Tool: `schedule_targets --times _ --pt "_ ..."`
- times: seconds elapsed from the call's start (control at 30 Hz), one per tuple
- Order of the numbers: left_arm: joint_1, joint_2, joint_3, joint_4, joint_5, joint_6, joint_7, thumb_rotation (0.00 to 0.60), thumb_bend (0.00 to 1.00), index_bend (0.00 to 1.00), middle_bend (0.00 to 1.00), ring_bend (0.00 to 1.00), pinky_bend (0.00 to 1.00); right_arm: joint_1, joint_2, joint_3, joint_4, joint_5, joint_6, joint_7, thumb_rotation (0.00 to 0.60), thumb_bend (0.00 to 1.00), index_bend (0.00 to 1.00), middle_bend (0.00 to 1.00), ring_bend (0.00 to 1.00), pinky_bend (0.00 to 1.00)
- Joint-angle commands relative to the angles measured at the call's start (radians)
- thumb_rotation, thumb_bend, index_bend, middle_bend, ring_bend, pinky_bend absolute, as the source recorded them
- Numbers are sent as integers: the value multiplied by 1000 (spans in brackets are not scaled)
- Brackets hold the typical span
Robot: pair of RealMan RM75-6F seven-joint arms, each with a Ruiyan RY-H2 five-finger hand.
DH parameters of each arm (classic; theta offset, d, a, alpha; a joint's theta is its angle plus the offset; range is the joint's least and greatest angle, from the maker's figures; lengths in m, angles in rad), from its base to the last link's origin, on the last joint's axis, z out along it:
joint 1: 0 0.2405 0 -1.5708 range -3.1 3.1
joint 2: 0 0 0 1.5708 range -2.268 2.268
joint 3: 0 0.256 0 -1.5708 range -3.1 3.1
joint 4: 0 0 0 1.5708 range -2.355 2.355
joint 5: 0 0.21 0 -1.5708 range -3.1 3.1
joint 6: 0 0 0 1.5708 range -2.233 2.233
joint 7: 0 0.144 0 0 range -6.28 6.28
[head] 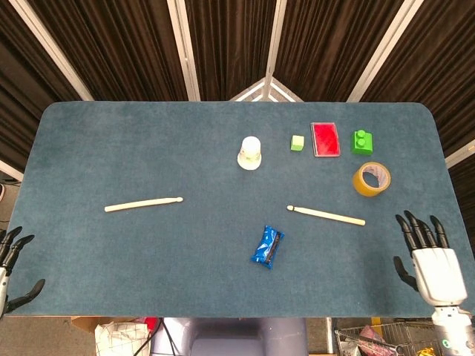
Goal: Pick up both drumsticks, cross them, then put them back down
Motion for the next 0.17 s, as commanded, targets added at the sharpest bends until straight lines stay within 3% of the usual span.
schedule_targets --times 0.03,0.17 --pt "2 -3 -14 16 -13 -5 -14 600 345 166 40 0 0 -10 10 2 7 8 1 14 600 423 50 64 145 45" --pt "6 -24 -14 37 29 6 -6 600 345 166 40 0 0 -18 21 11 9 11 2 37 600 423 50 64 146 45"
